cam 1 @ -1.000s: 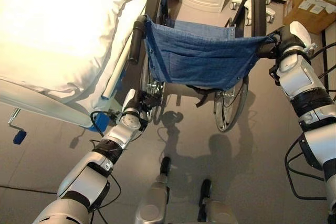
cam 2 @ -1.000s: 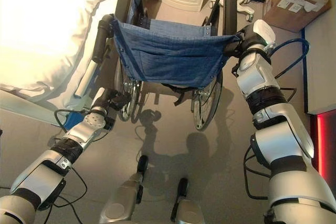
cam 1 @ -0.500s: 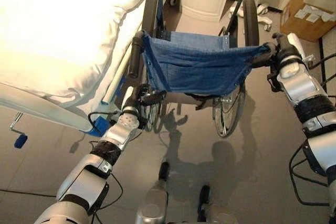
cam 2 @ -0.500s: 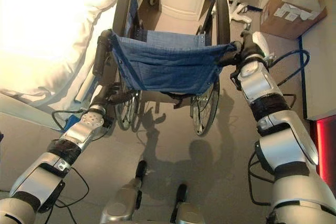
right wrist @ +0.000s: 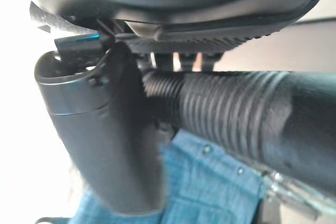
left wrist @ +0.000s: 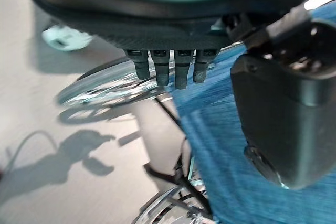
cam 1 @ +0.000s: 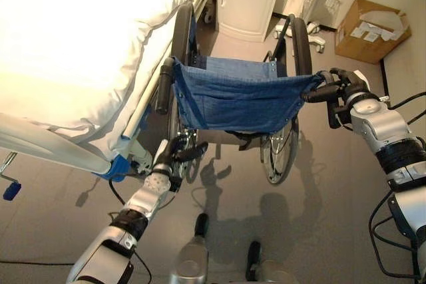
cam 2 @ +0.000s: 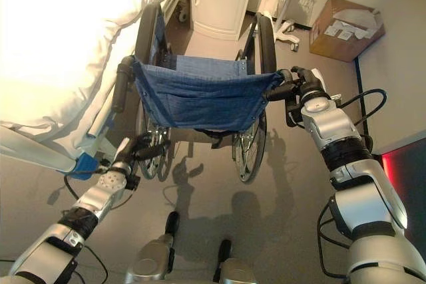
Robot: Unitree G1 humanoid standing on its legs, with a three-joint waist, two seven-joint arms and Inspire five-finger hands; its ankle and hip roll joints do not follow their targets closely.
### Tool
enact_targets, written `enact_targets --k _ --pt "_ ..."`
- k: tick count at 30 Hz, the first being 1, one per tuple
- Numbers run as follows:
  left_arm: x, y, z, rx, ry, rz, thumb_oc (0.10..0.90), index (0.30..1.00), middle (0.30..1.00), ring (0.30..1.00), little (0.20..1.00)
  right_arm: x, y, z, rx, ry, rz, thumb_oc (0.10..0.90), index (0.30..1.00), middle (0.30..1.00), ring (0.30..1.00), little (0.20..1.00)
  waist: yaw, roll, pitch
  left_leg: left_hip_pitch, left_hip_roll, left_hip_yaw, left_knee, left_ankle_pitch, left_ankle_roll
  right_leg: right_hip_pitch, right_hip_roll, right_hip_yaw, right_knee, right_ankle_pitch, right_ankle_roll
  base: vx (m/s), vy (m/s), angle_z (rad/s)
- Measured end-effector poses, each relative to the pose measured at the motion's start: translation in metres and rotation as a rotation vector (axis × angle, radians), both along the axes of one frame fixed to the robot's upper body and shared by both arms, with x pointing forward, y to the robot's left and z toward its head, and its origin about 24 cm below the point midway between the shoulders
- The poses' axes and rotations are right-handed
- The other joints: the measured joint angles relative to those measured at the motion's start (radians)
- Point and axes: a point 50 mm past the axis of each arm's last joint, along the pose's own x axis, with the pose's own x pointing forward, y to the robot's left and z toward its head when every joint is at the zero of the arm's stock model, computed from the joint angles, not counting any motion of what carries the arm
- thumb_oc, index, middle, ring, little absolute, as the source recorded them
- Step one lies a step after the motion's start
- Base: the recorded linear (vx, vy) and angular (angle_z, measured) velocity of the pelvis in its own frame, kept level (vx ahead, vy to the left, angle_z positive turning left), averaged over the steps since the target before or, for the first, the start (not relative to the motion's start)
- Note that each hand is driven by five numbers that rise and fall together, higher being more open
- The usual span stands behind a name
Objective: Push the wheelchair next to the bed
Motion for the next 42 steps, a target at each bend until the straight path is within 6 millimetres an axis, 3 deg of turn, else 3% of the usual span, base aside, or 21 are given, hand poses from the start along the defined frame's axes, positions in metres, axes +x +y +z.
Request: enact_targets --k 4,15,17,22,25,29,35,38,42 --pt "-0.014 0.006 -0.017 0.013 0.075 -0.007 0.800 0.900 0.900 0.900 0.900 -0.003 0.004 -0.005 0.030 0.010 0.048 0.800 0.900 0.900 0.900 0.900 -0.003 -0.008 -0.008 0.005 0.003 0.004 -0.001 0.000 0.000 0.000 0.002 0.010 0.004 0.000 -0.001 0.01 0.005 -0.05" --pt "-0.031 0.018 -0.036 -0.029 0.136 -0.012 0.800 0.900 0.900 0.900 0.900 -0.019 0.005 -0.020 0.238 -0.035 0.138 0.800 0.900 0.900 0.900 0.900 -0.024 -0.023 -0.017 0.020 0.012 0.034 -0.010 0.000 0.000 -0.011 0.008 0.018 0.023 0.000 -0.002 -0.04 -0.018 -0.06" --pt "-0.036 0.017 -0.041 -0.054 0.129 0.006 0.800 0.900 0.900 0.900 0.900 -0.029 -0.002 -0.028 0.312 -0.056 0.145 0.800 0.900 0.900 0.900 0.900 -0.024 -0.027 -0.020 0.030 0.016 0.041 -0.017 -0.001 0.000 -0.014 0.011 0.019 0.036 0.000 -0.002 -0.07 -0.055 -0.15" --pt "-0.064 0.034 -0.063 -0.057 0.217 0.089 0.800 0.900 0.900 0.900 0.900 -0.055 -0.015 -0.052 0.454 -0.092 0.165 0.800 0.900 0.900 0.900 0.900 -0.038 -0.066 -0.064 0.039 0.024 0.076 -0.036 -0.001 0.001 -0.046 0.012 0.043 0.057 0.000 -0.002 -0.03 -0.062 -0.22" --pt "-0.086 0.051 -0.078 -0.050 0.304 0.172 0.800 0.900 0.900 0.900 0.900 -0.066 -0.027 -0.063 0.565 -0.094 0.140 0.800 0.900 0.900 0.900 0.900 -0.076 -0.097 -0.089 0.045 0.028 0.100 -0.040 -0.001 0.001 -0.058 0.011 0.051 0.059 -0.001 -0.003 -0.03 -0.027 -0.26" --pt "-0.108 0.056 -0.090 -0.057 0.375 0.192 0.800 0.900 0.900 0.900 0.900 -0.084 -0.049 -0.075 0.713 -0.118 0.071 0.800 0.900 0.900 0.900 0.900 -0.104 -0.100 -0.125 0.044 0.035 0.131 -0.040 -0.001 0.001 -0.080 0.010 0.074 0.065 0.001 -0.009 -0.03 0.005 -0.25" --pt "-0.122 0.047 -0.100 -0.136 0.381 0.215 0.800 0.900 0.900 0.900 0.900 -0.118 -0.071 -0.115 0.968 -0.102 0.002 0.800 0.900 0.900 0.900 0.900 -0.136 -0.089 -0.175 0.039 0.046 0.157 -0.040 -0.001 0.000 -0.106 0.014 0.082 0.069 -0.007 -0.010 -0.01 0.021 -0.14" --pt "-0.128 0.037 -0.104 -0.224 0.354 0.268 0.800 0.900 0.900 0.900 0.900 -0.147 -0.077 -0.152 1.114 -0.094 -0.078 0.800 0.900 0.900 0.900 0.900 -0.137 -0.081 -0.196 0.040 0.045 0.164 -0.049 -0.001 0.001 -0.111 0.018 0.093 0.068 0.001 -0.008 -0.02 -0.014 -0.08" --pt "-0.132 0.032 -0.107 -0.256 0.339 0.294 0.800 0.900 0.900 0.900 0.900 -0.178 -0.062 -0.205 1.238 0.011 -0.146 0.800 0.900 0.900 0.900 0.900 -0.145 -0.085 -0.197 0.034 0.046 0.163 -0.049 -0.001 0.000 -0.116 0.020 0.092 0.068 0.002 -0.008 -0.04 -0.040 0.00"
